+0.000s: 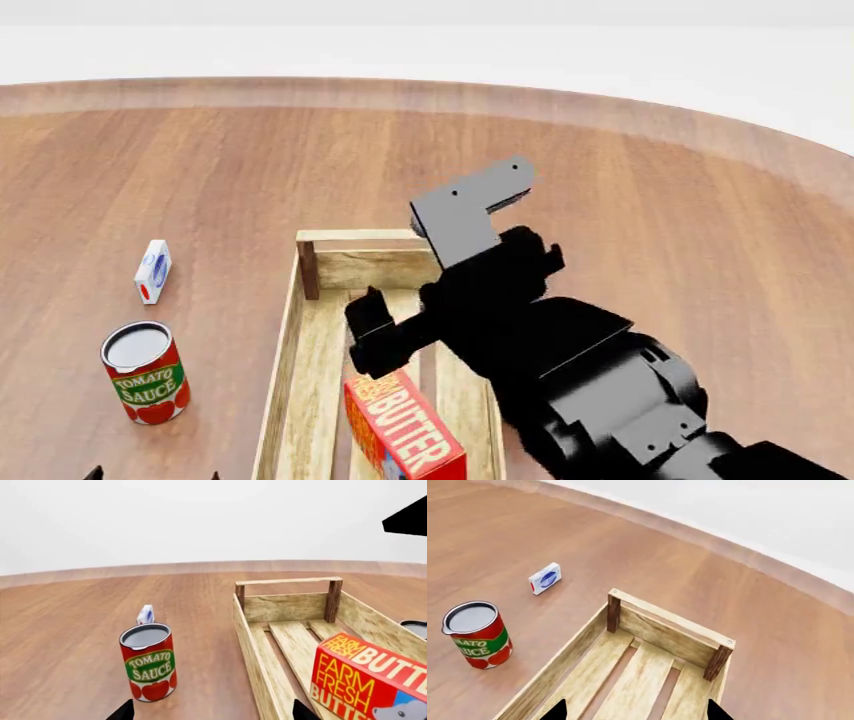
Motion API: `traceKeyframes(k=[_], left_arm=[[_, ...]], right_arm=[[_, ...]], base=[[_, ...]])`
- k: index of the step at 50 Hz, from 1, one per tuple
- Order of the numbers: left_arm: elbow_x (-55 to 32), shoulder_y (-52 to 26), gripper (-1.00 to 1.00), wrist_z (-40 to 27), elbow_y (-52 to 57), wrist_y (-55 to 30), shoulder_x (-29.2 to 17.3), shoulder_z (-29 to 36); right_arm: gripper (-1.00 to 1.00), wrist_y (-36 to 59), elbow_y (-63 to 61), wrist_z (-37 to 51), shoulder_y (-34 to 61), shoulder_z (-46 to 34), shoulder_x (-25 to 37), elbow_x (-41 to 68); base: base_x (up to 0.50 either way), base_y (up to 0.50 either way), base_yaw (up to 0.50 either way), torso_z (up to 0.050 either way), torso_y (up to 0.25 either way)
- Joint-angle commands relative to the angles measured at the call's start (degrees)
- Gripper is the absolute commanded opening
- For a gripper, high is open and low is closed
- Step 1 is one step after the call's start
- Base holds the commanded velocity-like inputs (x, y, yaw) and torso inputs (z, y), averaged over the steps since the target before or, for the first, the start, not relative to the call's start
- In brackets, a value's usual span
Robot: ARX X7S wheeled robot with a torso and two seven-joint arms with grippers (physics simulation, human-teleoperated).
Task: Pick up the butter and put it in the tray.
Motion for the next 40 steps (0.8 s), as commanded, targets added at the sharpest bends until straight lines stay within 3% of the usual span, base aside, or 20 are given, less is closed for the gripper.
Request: traceKeyframes(k=[1,16,24,33,40], left_arm=[[-0.52,0.52,1.0,-0.7,2.75,-0.64,-0.84,-0.33],[-1.0,1.19,1.0,-2.15,9.92,-3.6,-2.83,-0.77],[-0.84,1.91,1.0,-3.18,13.05,-4.03,-3.88,-1.36],[-0.22,3.01,1.0,-4.01,15.93,-3.63,-4.9,-1.67],[0.28,3.65,1.0,-4.37,16.95,-3.05,-5.21,-1.56]], right_arm=[[1.0,-30.33,-28.36,22.58,-16.99,4.97,15.7,-12.34],[1.0,-39.29,-45.21,41.17,-27.12,6.6,26.74,-25.76],[1.0,-42.57,-47.83,48.78,-33.37,6.51,29.18,-33.95],[1.0,-47.41,-49.7,63.75,-44.16,7.21,31.39,-50.31],[1.0,-48.84,-48.7,67.58,-47.53,7.45,31.36,-54.97]], base=[[0.0,0.0,0.0,0.0,0.0],[0.0,0.0,0.0,0.0,0.0],[0.0,0.0,0.0,0.0,0.0],[0.0,0.0,0.0,0.0,0.0],[0.0,0.0,0.0,0.0,0.0]])
